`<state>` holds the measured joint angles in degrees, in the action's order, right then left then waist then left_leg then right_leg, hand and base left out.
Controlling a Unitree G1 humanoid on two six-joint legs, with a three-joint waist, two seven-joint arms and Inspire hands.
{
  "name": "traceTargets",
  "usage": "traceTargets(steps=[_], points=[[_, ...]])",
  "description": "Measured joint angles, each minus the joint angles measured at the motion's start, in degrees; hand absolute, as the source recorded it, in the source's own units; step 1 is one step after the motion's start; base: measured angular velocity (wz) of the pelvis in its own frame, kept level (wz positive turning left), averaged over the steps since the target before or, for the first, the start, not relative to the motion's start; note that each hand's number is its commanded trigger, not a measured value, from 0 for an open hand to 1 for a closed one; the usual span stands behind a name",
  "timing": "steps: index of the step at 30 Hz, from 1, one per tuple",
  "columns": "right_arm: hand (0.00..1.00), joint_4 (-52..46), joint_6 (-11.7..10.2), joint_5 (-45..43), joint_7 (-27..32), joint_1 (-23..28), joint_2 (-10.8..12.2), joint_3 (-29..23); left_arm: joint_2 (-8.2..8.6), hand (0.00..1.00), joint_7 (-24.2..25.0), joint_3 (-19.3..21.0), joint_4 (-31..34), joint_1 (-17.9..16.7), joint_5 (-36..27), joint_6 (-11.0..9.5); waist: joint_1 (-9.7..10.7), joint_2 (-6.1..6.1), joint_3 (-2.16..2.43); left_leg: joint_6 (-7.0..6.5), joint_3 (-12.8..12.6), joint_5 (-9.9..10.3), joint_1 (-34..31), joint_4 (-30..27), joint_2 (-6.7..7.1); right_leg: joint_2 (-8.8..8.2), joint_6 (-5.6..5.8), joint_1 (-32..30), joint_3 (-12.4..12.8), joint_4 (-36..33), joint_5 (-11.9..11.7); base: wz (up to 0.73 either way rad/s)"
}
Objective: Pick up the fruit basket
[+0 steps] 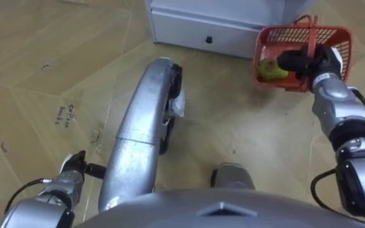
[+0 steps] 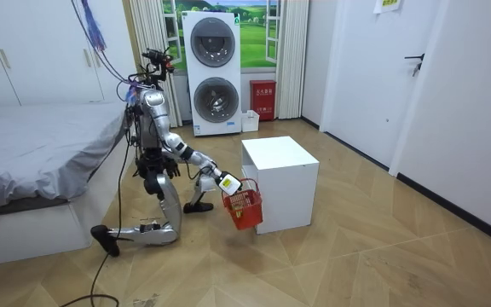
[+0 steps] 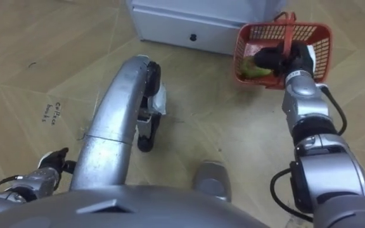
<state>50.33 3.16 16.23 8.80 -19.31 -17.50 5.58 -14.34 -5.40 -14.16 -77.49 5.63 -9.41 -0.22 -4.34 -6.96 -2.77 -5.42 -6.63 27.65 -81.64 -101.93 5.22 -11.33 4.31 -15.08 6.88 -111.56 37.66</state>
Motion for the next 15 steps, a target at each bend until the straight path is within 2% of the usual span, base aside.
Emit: traceTargets(steps=[1, 3, 5, 6, 7, 8, 9, 10, 11, 12, 13, 14, 15], points=[[1.00, -1.3, 0.7, -0.9, 0.1, 0.0, 0.0, 0.0, 0.01, 0.00, -0.3, 0.0, 0.0, -0.2, 0.0, 0.0, -0.2, 0.27, 0.17, -0.59, -0.2, 0.0, 0.7, 2.1, -0.65, 0.57, 0.09, -0.7, 1.0, 3.3, 0.0, -0.30], [1.00, -2.8, 0.8, -1.1, 0.5, 0.0, 0.0, 0.0, 0.07, 0.00, -0.7, 0.5, 0.0, -0.4, 0.1, 0.1, -0.4, 0.48, 0.26, -1.52, -0.7, -0.6, 2.6, 7.1, -0.95, -0.03, 0.30, -1.4, 1.1, 10.6, 0.1, -0.32], [1.00, -5.4, 2.6, -1.1, 0.7, 0.0, -0.1, -0.2, 0.24, 0.00, -0.7, 2.0, 0.1, -1.7, 0.0, 0.0, -0.4, 0.55, 0.48, -2.50, -1.9, -1.7, 7.1, 16.1, -1.44, -2.08, 0.89, -0.6, 1.0, 24.4, -0.6, -0.44], [1.00, -6.4, 2.9, -1.1, 0.8, 0.1, -0.1, -0.2, 0.24, 0.00, -0.7, 2.4, 0.5, -2.4, 0.0, 0.0, -0.4, 0.63, 0.57, -2.54, -2.1, -2.1, 8.4, 18.6, -1.51, -2.52, 1.13, -0.3, 1.0, 28.1, -1.4, -0.53], [1.00, -8.7, 3.3, -1.2, 0.9, 1.2, -0.1, -0.2, 0.05, 0.00, -0.8, 3.0, 0.9, -3.7, 0.0, 0.1, -0.1, 0.75, 0.64, -2.90, -2.6, -2.9, 11.6, 23.7, -1.43, -3.15, 1.05, 0.6, 0.9, 35.1, -4.9, -0.48], [1.00, -12.9, 3.8, -1.4, 1.2, 3.2, -0.1, -0.6, 0.02, 0.00, -1.1, 4.2, 1.5, -4.9, -0.1, 0.0, 0.0, 0.84, 0.73, -3.37, -3.2, -3.8, 15.1, 28.6, -1.44, -3.67, 0.62, 0.8, 0.8, 39.9, -11.2, -0.42], [1.00, -15.2, 4.0, -1.6, 1.2, 4.2, -0.1, -0.6, 0.00, 0.00, -1.6, 4.7, 2.0, -5.8, -0.1, 0.0, 0.2, 1.00, 0.83, -3.56, -3.3, -4.2, 17.0, 30.9, -1.43, -3.74, 0.35, 0.9, 0.8, 41.8, -15.1, -0.35], [1.00, -19.0, 4.1, -2.2, 1.1, 5.7, 0.0, -0.6, -0.18, 0.00, -2.3, 5.1, 2.2, -6.9, 0.0, -0.2, 0.7, 1.00, 0.87, -4.13, -4.0, -4.9, 21.2, 35.7, -1.25, -4.51, -0.05, 0.8, 0.6, 44.1, -23.5, -0.31], [1.00, -21.7, 4.1, -3.4, 1.0, 6.7, 0.1, -0.6, -0.22, 0.00, -3.0, 5.3, 2.4, -7.7, 0.1, -0.2, 1.1, 1.17, 0.98, -4.24, -4.0, -5.5, 25.5, 40.0, -1.01, -4.58, 0.26, 0.3, 0.7, 45.3, -31.2, -0.31], [1.00, -23.4, 4.1, -4.0, 1.0, 7.4, 0.2, -0.6, -0.30, 0.00, -3.2, 5.6, 2.4, -8.0, 0.1, -0.3, 1.1, 1.18, 0.98, -4.25, -4.0, -5.8, 27.8, 42.1, -0.91, -4.28, 0.76, -0.2, 0.5, 45.4, -33.4, -0.34], [1.00, -26.3, 4.2, -5.0, 0.9, 8.8, 0.4, -0.6, -0.31, 0.00, -3.7, 6.0, 2.3, -8.4, 0.1, -0.7, 1.1, 1.65, 1.22, -4.24, -3.8, -6.2, 32.2, 46.1, -0.84, -2.55, 1.24, -1.4, 0.6, 44.9, -34.7, -0.31], [1.00, -28.0, 4.2, -6.6, 0.8, 9.6, 0.5, -0.3, -0.20, 0.00, -4.2, 6.0, 2.3, -8.6, 0.3, -0.7, 1.1, 2.32, 1.41, -4.01, -3.3, -6.5, 36.6, 49.6, -0.86, -0.53, 0.80, -3.1, 0.9, 43.4, -31.2, -0.27], [1.00, -28.3, 4.3, -7.3, 0.7, 9.7, 0.5, 0.0, -0.18, 0.00, -4.1, 6.0, 2.2, -8.7, 0.4, -0.7, 1.2, 2.65, 1.57, -3.91, -3.1, -6.8, 38.8, 51.3, -0.92, 0.46, 0.86, -4.4, 0.5, 42.5, -28.8, -0.20]])
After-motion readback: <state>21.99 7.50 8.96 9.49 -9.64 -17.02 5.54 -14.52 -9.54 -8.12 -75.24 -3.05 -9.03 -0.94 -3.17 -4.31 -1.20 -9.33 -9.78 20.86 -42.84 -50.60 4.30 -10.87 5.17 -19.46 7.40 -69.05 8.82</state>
